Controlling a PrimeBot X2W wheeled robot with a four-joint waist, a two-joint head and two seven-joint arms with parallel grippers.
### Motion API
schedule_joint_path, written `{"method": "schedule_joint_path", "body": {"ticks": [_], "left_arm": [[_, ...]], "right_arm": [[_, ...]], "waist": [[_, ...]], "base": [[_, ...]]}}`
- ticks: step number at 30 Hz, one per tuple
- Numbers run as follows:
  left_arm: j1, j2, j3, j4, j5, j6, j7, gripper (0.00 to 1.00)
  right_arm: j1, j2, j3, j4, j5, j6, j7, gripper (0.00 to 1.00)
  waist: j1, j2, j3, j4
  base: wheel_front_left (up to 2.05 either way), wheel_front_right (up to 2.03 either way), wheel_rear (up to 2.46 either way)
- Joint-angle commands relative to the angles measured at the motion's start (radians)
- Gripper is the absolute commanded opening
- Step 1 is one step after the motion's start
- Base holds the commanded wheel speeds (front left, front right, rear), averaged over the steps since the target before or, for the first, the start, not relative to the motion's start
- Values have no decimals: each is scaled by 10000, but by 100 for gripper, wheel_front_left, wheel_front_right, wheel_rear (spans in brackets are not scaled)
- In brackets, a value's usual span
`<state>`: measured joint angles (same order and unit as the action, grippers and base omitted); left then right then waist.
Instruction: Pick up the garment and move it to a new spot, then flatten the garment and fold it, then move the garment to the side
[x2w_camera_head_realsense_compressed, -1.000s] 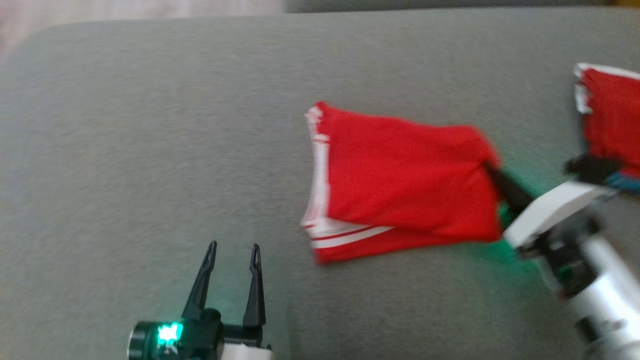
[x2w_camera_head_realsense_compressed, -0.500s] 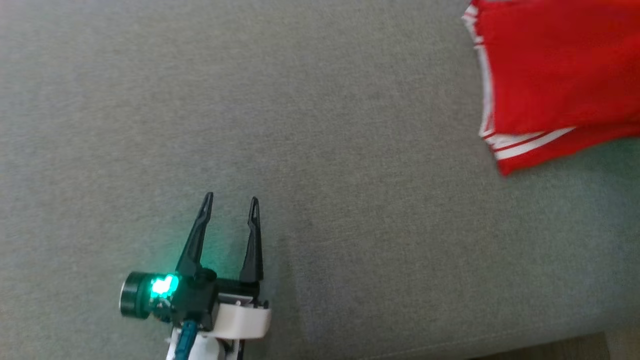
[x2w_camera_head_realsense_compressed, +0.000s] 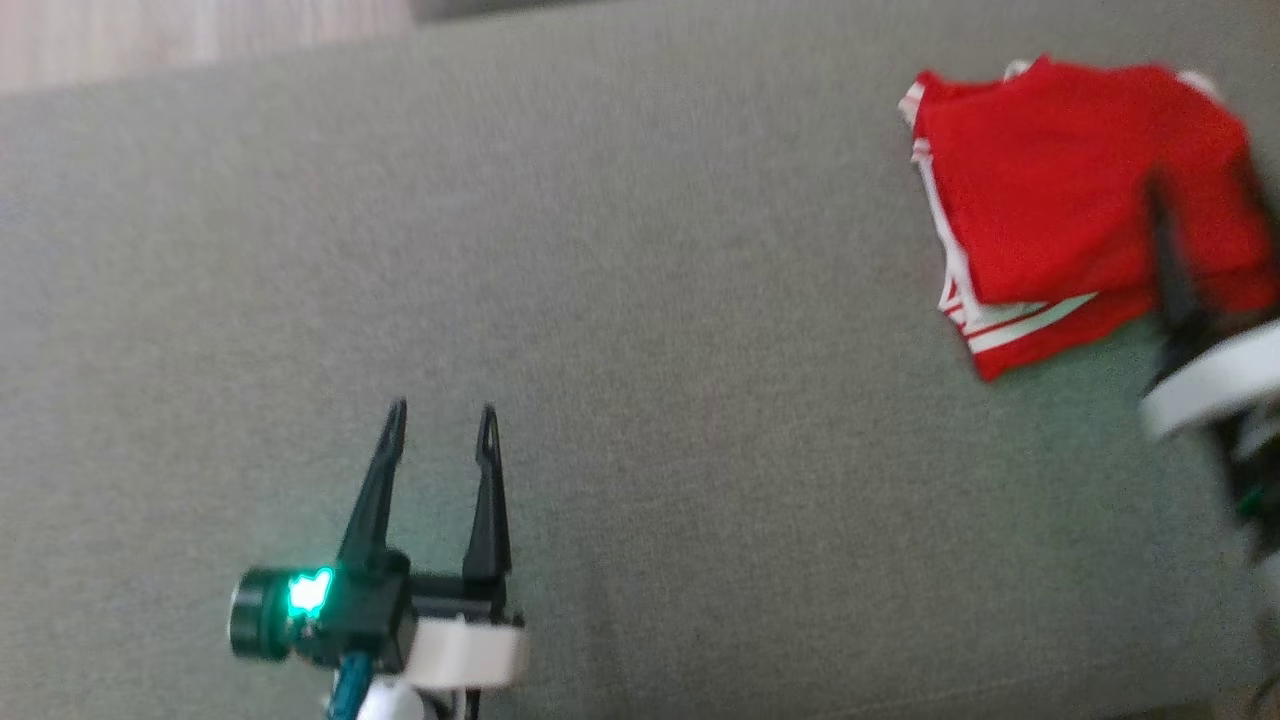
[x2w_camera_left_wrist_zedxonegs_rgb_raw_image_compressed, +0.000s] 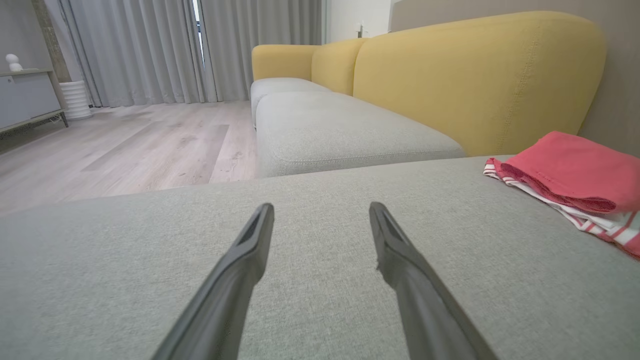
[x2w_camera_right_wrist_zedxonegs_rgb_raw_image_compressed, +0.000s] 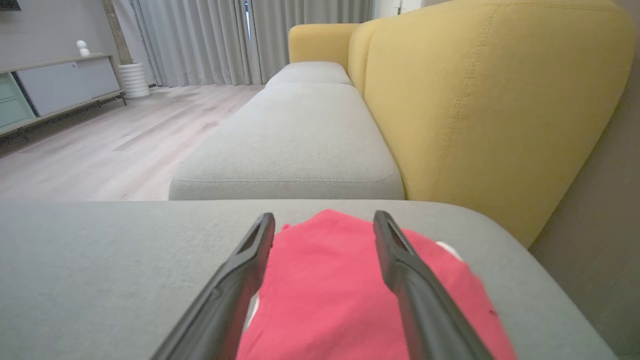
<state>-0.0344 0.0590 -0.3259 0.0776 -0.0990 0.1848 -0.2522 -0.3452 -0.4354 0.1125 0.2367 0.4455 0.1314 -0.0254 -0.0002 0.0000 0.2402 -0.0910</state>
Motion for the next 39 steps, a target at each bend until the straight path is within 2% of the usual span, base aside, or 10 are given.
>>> {"method": "schedule_joint_path", "body": {"ticks": [1,6,9,13,21,34,35,39], "left_arm": [[157,-35,308,-302,-89,12,-95,100],[726,-53,314,-441,-164,5,-95,100],[1156,-60,282,-625,-144,-19,-95,100],[1671,-67,287,-877,-144,-48,-95,100],[2521,-76,490,-1166,-69,-23,-95,100],[2818,-84,644,-1132,5,-113,-95,100],[3186,-2,318,-831,-66,-98,2,0],[3316,-4,310,-262,-129,-95,49,0]], "right_arm": [[319,153,184,-271,-256,-7,-457,100],[1879,1896,532,95,-839,-7,-2063,100],[2773,2674,361,76,-1520,-7,-2340,100],[4011,3533,-388,-1055,-2301,-7,-2358,100],[5533,3818,-604,-1906,-2890,-7,-2362,100],[5767,3849,-619,-1877,-2829,-7,-2363,100],[6053,3906,-845,-1583,-2822,0,-2255,0],[6086,3905,-827,-970,-2754,0,-2230,0]], "waist": [[2,0,-794,117],[2,0,-1808,332],[2,0,-2362,489],[2,0,-2795,664],[2,0,-3367,728],[2,0,-3501,780],[2,0,-3504,781],[3,0,-3497,782]], "base": [[0,0,0],[0,0,0],[0,0,0],[0,0,0],[0,0,0],[0,0,0],[0,0,0],[0,0,0]]}}
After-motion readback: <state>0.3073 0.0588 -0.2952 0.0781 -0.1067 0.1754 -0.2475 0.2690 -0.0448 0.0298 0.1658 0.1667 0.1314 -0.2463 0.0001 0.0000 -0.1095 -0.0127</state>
